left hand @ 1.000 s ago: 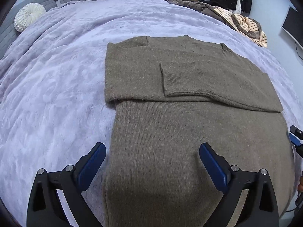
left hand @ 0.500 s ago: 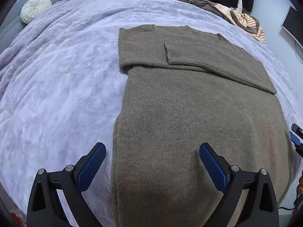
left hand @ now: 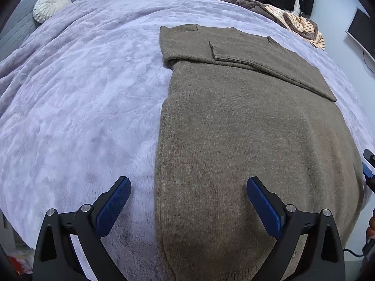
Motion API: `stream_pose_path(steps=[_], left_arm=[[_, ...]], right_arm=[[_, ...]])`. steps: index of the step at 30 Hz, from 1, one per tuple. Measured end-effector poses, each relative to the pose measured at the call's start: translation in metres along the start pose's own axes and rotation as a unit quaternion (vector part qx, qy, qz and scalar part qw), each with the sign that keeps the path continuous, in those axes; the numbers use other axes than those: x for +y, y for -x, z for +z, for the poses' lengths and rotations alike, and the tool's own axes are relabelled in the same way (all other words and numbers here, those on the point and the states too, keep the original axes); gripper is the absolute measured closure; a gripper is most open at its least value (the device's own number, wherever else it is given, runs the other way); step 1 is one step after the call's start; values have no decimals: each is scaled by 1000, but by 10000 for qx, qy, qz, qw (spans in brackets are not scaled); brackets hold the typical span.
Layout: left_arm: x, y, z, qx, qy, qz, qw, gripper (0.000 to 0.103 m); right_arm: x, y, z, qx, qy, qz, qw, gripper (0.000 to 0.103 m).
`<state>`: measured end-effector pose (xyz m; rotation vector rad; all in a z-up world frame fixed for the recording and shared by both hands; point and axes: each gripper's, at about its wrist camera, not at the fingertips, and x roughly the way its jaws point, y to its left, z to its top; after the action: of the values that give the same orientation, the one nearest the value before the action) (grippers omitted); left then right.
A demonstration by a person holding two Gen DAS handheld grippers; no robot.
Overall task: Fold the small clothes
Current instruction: 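Open the left tool and lift both tools away from the sweater, then grasp the ribbed sweater hem with both tools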
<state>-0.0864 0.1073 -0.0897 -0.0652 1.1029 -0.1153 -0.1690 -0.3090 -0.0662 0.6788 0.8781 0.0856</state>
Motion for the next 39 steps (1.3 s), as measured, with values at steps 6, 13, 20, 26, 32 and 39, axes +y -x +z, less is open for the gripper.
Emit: stream_pose_path(steps=[6, 13, 20, 26, 32, 39], left_arm=[[3, -1, -9, 90, -3, 8, 10000, 4], [5, 5, -12, 116, -60, -413, 9991, 4], [19, 5, -21, 537, -87, -1226, 9910, 4], [13, 11, -37, 857, -388, -1785, 9794, 4], [6, 11, -48, 1153, -471, -2217, 9671, 4], [9, 13, -56, 1334, -316, -2539, 9575, 4]], right_arm=[[-5, -3, -6, 95, -90, 26, 9999, 42], [-3, -3, -8, 117, -66, 26, 9999, 42], [-14, 9, -11, 294, 47, 202, 9994, 42], [-14, 15, -26, 760, 308, 649, 9945, 42], [-19, 15, -43, 1185, 308, 1043, 9870, 42], [-24, 7, -74, 1723, 257, 1257, 9767, 42]])
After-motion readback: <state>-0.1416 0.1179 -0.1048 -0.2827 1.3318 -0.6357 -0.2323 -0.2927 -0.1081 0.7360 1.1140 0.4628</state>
